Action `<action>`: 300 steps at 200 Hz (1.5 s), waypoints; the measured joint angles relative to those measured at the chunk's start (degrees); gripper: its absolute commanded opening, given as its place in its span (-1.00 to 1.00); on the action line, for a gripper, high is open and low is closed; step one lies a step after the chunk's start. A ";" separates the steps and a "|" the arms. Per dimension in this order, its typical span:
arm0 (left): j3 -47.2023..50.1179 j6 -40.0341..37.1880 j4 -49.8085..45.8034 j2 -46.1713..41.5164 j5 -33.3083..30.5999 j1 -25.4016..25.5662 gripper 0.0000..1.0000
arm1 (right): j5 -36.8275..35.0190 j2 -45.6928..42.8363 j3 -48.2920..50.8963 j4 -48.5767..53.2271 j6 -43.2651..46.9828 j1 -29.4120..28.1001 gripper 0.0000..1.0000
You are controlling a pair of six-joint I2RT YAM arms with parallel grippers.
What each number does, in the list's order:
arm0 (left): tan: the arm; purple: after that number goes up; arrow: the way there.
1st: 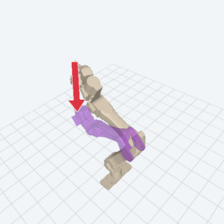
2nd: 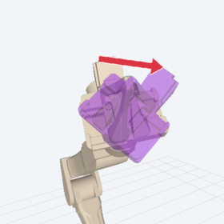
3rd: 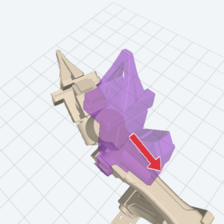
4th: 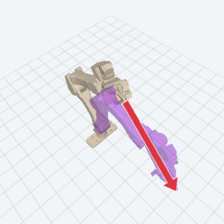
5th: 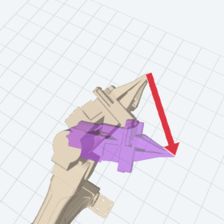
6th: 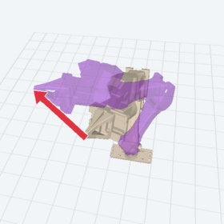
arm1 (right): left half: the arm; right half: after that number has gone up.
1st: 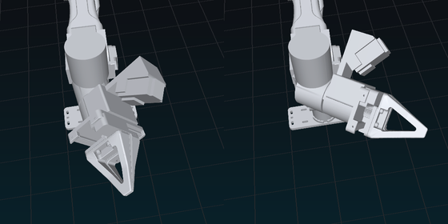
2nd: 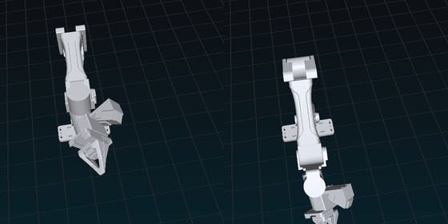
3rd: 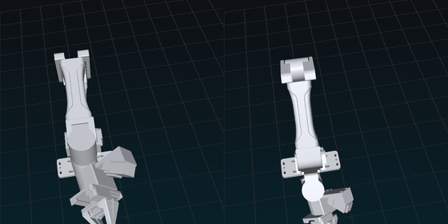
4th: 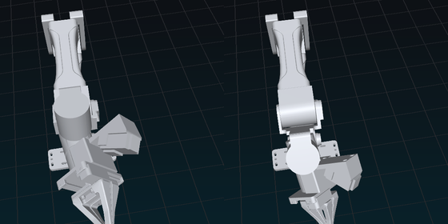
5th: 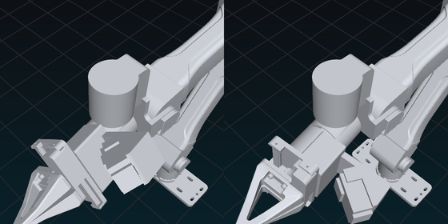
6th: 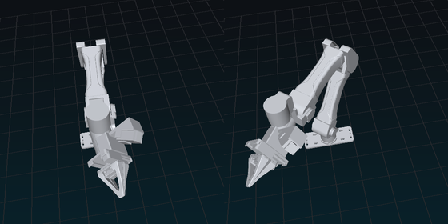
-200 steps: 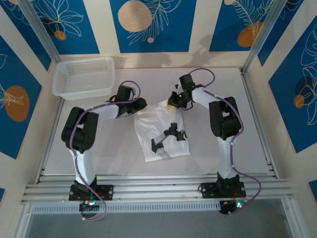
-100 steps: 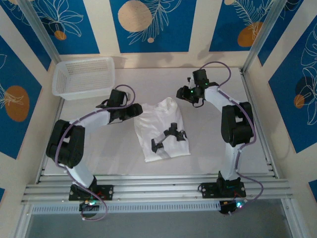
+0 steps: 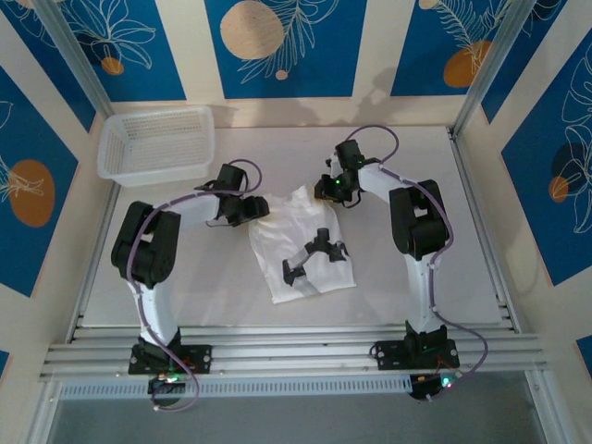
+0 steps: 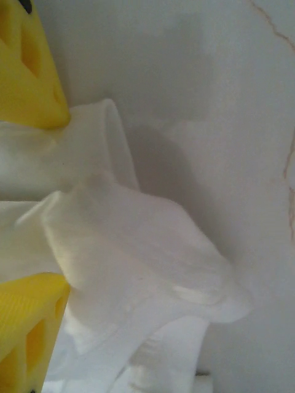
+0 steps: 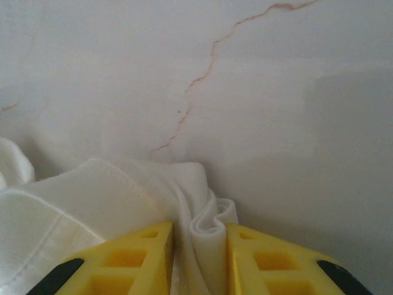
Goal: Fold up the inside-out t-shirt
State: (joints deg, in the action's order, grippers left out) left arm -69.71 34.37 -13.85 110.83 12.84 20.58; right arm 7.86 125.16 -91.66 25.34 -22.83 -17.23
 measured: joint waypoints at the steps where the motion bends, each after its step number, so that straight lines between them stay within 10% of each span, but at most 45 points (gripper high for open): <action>1: -0.11 0.11 -0.02 0.11 0.00 0.00 0.15 | 0.00 0.00 0.00 0.00 0.00 0.00 -0.45; 90: -3.76 3.04 2.27 4.96 4.57 0.00 -1.00 | 0.59 -0.13 0.72 -0.17 -0.17 0.09 -0.31; 168: -16.15 -8.63 -2.91 12.07 3.58 0.00 -1.00 | -0.09 -19.19 18.38 -8.74 -6.73 5.62 0.01; 300: -32.63 -23.61 -13.11 20.94 5.44 0.07 -1.00 | 3.15 -6.08 14.03 -13.55 -9.25 3.61 0.02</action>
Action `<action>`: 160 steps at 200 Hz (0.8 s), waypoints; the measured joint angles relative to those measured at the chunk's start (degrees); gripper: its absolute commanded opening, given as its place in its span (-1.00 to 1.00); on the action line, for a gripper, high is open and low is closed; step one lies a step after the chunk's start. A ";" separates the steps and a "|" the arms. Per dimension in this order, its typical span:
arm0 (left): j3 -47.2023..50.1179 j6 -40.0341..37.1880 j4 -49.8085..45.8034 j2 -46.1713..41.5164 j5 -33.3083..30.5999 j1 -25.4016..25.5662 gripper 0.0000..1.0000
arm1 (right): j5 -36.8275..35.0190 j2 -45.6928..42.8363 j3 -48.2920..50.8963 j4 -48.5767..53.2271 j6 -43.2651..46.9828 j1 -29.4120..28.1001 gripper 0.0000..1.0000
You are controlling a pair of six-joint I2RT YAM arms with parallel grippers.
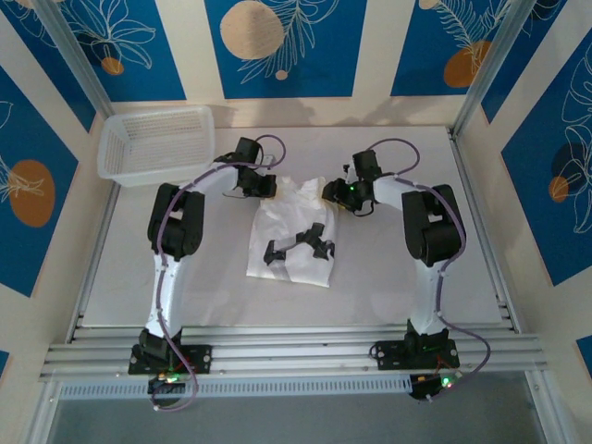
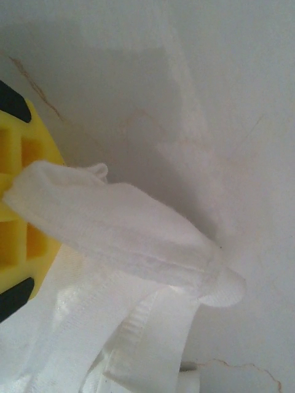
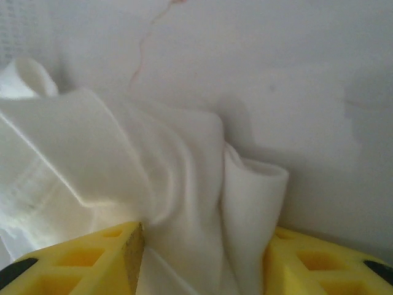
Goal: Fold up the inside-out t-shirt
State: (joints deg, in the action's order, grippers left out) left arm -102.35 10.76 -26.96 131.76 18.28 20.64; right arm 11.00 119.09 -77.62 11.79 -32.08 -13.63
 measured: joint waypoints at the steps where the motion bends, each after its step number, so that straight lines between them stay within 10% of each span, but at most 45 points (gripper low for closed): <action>1: 0.00 0.00 0.00 0.00 0.00 0.00 -1.00 | 0.02 0.07 -0.09 -0.02 -0.02 -0.02 0.02; 27: -0.20 -0.44 -0.68 0.00 0.22 0.02 -1.00 | -0.04 1.66 -2.51 0.22 -0.15 -0.42 -0.08; 82: 0.15 0.09 -0.66 -0.02 0.42 0.11 -1.00 | -1.57 2.73 -3.67 2.62 -0.37 -0.61 -1.00; 160: 15.13 10.03 9.73 -12.44 8.28 -1.20 -1.00 | 2.47 -5.79 -3.82 6.05 -0.50 -0.17 -1.00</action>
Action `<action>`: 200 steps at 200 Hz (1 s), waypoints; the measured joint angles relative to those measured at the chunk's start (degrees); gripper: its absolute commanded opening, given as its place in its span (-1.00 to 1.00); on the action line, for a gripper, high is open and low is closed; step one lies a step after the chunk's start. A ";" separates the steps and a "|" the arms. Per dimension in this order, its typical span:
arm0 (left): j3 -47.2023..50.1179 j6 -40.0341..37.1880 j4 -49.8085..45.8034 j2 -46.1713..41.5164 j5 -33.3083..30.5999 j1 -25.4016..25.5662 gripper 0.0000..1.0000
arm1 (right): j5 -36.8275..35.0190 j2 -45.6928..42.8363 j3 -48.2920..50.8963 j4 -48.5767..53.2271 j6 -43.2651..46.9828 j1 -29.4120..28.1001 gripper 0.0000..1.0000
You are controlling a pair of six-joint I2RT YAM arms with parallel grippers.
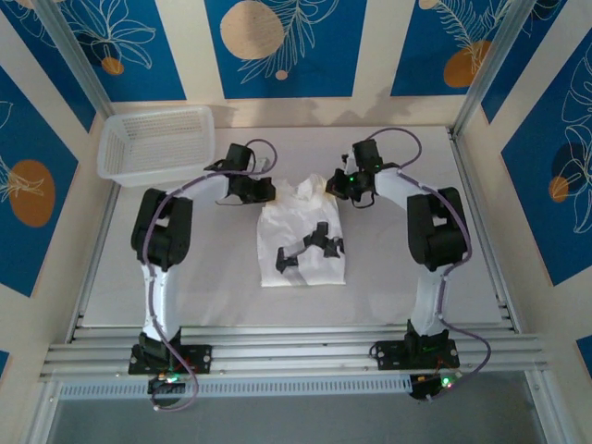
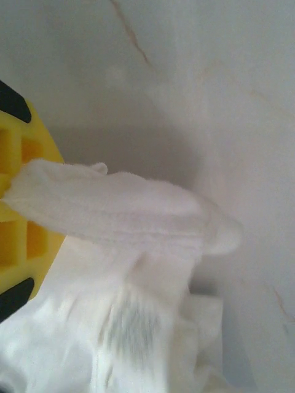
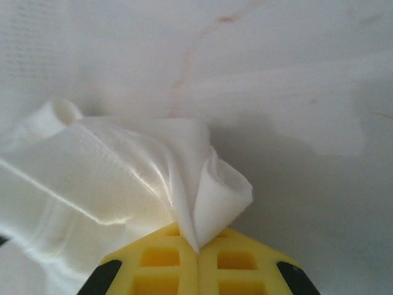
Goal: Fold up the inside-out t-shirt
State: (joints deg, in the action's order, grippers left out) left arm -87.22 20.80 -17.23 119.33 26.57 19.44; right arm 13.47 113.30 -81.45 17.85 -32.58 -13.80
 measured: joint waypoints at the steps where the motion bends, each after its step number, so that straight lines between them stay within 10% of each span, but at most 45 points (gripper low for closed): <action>1: 0.07 0.09 0.04 -0.26 0.11 -0.04 -1.00 | 0.13 -0.35 -0.07 0.07 -0.04 0.00 -1.00; 52: 3.98 4.74 8.87 -29.03 1.70 -1.38 -1.00 | 3.13 -22.51 -3.28 -2.05 0.26 0.00 -1.00; 93: 24.87 5.97 20.17 -51.52 0.28 1.11 -1.00 | 3.74 -43.54 16.48 -16.63 1.99 -1.60 -1.00; 148: 55.21 8.28 21.77 -44.81 -2.93 6.91 -1.00 | 2.45 -39.93 53.44 -23.32 -3.06 -3.45 -1.00; 200: 55.41 8.20 21.92 -47.60 -4.44 8.72 -1.00 | -1.57 -50.80 56.46 -21.29 -4.98 -5.86 -1.00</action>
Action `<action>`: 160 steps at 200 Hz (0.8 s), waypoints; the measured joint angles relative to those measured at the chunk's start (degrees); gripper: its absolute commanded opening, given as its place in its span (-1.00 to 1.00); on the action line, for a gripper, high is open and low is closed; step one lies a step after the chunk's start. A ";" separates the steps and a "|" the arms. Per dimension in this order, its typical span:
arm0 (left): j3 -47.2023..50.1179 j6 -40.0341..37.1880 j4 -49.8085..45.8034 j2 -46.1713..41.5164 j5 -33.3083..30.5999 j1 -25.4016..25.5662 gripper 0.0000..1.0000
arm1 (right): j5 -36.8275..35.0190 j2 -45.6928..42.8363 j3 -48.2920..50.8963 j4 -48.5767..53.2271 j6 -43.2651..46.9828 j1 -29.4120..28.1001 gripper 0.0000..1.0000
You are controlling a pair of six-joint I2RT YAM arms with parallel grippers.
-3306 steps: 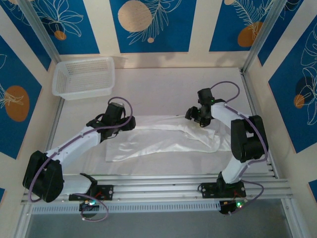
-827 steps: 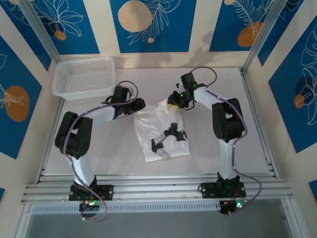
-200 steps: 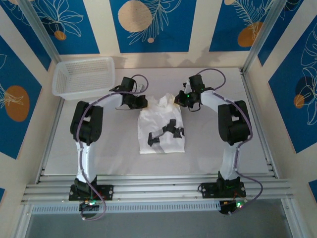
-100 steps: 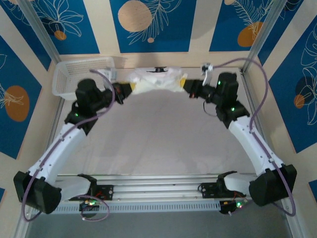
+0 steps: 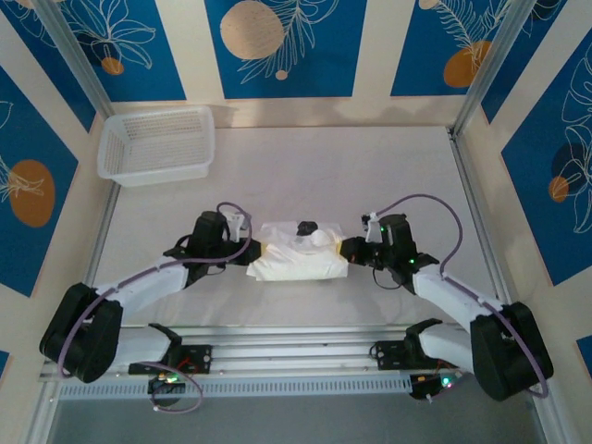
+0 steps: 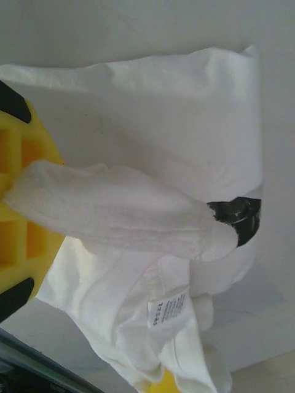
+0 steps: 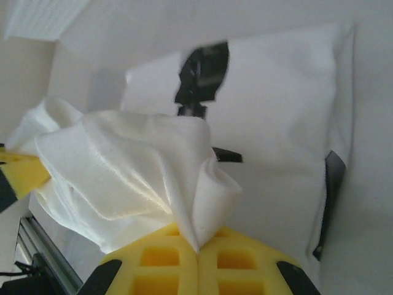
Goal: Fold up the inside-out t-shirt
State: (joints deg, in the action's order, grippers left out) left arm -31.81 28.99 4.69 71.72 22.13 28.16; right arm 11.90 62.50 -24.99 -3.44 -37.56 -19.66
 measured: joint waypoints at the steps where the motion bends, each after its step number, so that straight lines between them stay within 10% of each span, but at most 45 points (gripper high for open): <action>1: -0.04 0.00 0.00 -0.02 -0.04 0.00 -1.00 | -0.11 -0.11 -0.07 0.04 0.00 -0.02 -1.00; 119: -14.80 -3.98 4.42 24.74 -14.53 -0.02 -0.97 | -8.55 30.88 -25.14 6.08 2.25 2.19 -0.99; 160: -14.93 -2.78 5.38 27.26 -14.67 -0.33 -0.19 | -8.76 35.69 -25.11 7.93 2.78 2.47 0.08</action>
State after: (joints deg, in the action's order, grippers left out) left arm -46.74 26.22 10.07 98.98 7.46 27.83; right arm 3.14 98.19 -50.11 4.49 -34.79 -17.19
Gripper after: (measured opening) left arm 0.199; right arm 0.392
